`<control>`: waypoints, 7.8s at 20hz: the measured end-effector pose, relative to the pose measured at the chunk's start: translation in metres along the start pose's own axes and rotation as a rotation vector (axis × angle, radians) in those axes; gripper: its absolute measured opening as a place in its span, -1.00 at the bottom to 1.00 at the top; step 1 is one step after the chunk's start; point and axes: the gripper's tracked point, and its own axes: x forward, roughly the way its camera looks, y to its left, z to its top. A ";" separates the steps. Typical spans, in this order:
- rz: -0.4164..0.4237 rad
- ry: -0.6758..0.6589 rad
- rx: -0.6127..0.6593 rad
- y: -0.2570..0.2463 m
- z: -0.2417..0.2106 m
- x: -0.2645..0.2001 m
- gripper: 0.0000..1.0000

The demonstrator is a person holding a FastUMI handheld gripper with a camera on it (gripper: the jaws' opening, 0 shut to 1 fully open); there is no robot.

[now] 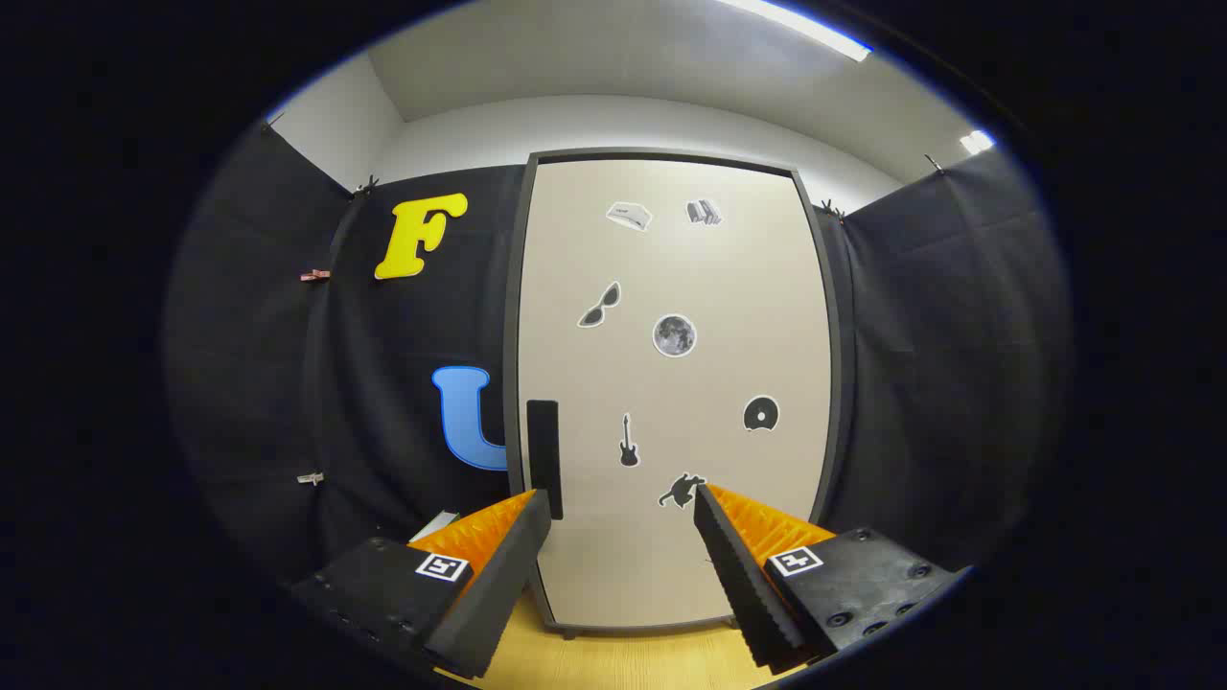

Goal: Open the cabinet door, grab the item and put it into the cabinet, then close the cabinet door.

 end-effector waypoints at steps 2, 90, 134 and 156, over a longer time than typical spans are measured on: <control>0.000 -0.002 0.006 0.000 0.001 -0.003 0.95; -0.035 0.059 0.044 -0.001 -0.025 0.012 -0.78; -0.050 0.172 0.061 -0.043 -0.059 -0.022 -0.75; -0.093 1.033 0.152 -0.020 -0.378 -0.063 -0.06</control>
